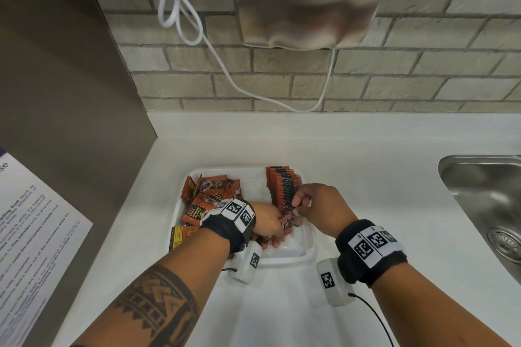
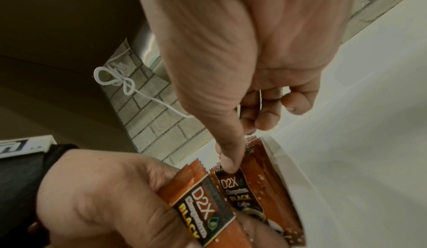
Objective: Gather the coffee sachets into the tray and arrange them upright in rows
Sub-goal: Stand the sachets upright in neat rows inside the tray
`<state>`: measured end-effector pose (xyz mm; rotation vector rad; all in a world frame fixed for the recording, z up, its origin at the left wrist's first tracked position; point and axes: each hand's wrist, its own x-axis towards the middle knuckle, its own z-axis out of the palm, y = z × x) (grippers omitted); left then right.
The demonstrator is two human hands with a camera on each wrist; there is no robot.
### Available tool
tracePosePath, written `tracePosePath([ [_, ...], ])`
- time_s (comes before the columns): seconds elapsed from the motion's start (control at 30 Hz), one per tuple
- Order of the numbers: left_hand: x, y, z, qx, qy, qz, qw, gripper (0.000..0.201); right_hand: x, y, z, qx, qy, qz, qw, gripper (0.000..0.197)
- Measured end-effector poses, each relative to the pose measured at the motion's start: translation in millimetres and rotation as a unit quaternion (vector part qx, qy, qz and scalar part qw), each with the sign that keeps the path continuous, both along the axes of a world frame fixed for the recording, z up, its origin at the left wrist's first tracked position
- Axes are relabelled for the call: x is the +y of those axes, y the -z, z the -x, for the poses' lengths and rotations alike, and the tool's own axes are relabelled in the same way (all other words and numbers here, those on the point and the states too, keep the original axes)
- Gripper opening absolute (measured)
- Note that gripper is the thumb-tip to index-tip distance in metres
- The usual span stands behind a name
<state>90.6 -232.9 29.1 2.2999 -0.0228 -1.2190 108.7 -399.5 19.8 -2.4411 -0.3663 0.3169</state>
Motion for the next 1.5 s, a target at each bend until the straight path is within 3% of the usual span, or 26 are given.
tracePosePath([
  [0.13, 2, 1, 1, 0.001, -0.012, 0.014, 1.000, 0.002, 1, -1, 0, 0.001, 0.002, -0.002, 1.000, 0.014],
  [0.63, 8, -2, 2, -0.010, -0.042, 0.054, 0.998, 0.013, -2, -2, 2, -0.002, 0.000, -0.003, 1.000, 0.012],
  [0.93, 9, 10, 0, 0.005, -0.057, 0.076, 0.995, 0.002, -2, -1, 0, -0.003, 0.001, 0.008, 1.000, 0.021],
  [1.07, 10, 10, 0, 0.006, -0.058, 0.069, 0.996, 0.011, 0, -2, 1, -0.003, 0.001, 0.007, 1.000, 0.019],
  [1.5, 5, 9, 2, 0.025, -0.074, 0.069, 0.995, 0.005, -1, -2, 1, 0.002, 0.002, 0.009, 1.000, 0.021],
])
